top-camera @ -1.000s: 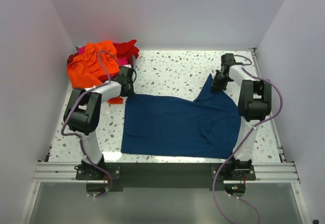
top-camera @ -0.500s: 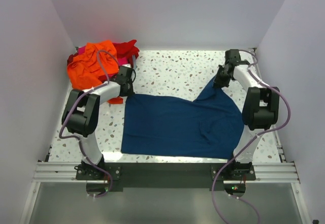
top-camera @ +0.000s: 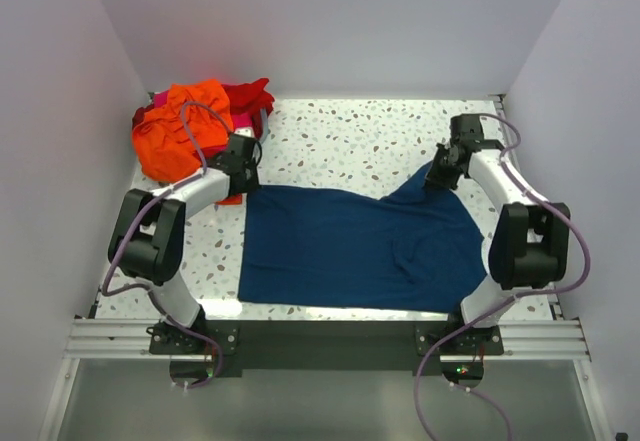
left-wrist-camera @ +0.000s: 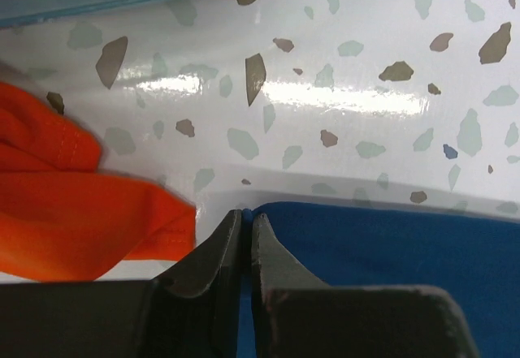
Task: Fold and stack the t-shirts
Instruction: Fold the tshirt
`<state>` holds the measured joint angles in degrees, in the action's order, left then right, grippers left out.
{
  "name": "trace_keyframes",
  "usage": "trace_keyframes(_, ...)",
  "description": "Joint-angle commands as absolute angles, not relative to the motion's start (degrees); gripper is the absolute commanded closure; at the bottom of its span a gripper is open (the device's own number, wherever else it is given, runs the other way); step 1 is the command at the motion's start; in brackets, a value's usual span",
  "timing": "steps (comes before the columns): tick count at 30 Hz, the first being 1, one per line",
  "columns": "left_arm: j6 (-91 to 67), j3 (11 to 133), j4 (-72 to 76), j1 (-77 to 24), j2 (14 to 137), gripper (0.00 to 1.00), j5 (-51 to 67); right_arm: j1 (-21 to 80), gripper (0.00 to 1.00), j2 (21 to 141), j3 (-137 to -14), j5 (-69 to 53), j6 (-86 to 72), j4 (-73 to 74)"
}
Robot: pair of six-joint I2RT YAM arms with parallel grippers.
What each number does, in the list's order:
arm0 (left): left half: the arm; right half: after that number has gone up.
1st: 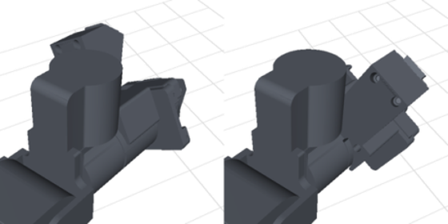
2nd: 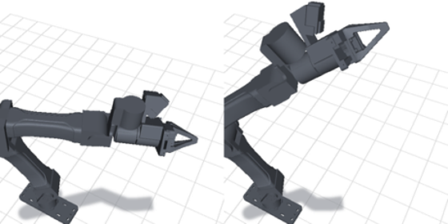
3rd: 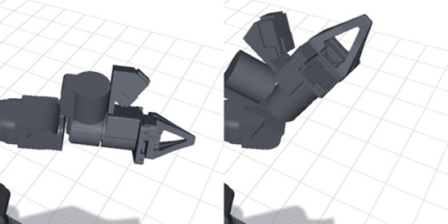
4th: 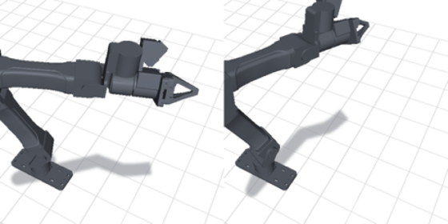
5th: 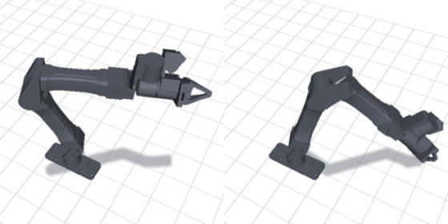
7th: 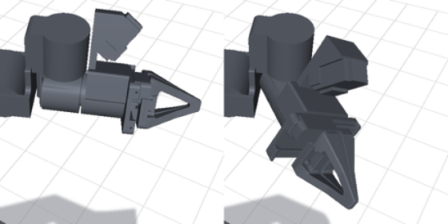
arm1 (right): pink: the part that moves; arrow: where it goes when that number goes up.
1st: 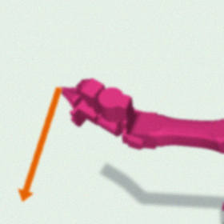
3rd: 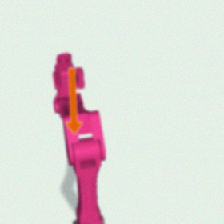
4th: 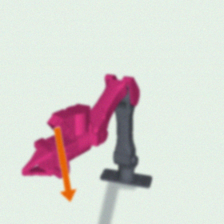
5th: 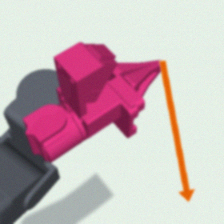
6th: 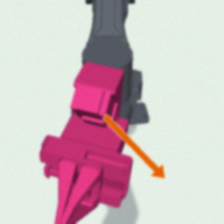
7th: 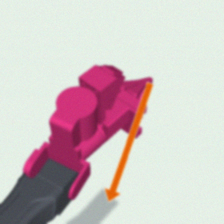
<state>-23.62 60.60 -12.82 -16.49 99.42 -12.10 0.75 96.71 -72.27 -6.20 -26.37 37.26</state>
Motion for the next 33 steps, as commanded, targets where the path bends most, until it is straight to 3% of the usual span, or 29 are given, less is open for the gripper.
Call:
trace_keyframes(1, -24.96, 58.02, -9.58, -15.82, 95.8, 1.0, -11.6, 1.32, 1.0, 88.26, -68.48, -7.03, -27.68, 37.26)
trace_keyframes(21, -26.19, 45.62, -8.7, -16.08, 82.62, 1.0, -10.99, 2.02, 1.0, 60.75, -53.62, -2.11, -26.1, 51.32)
trace_keyframes(33, -28.47, 38.41, -10.89, -20.3, 73.83, 0.97, -12.74, 2.2, 1.0, 52.21, -55.19, -0.26, -24.34, 60.37)
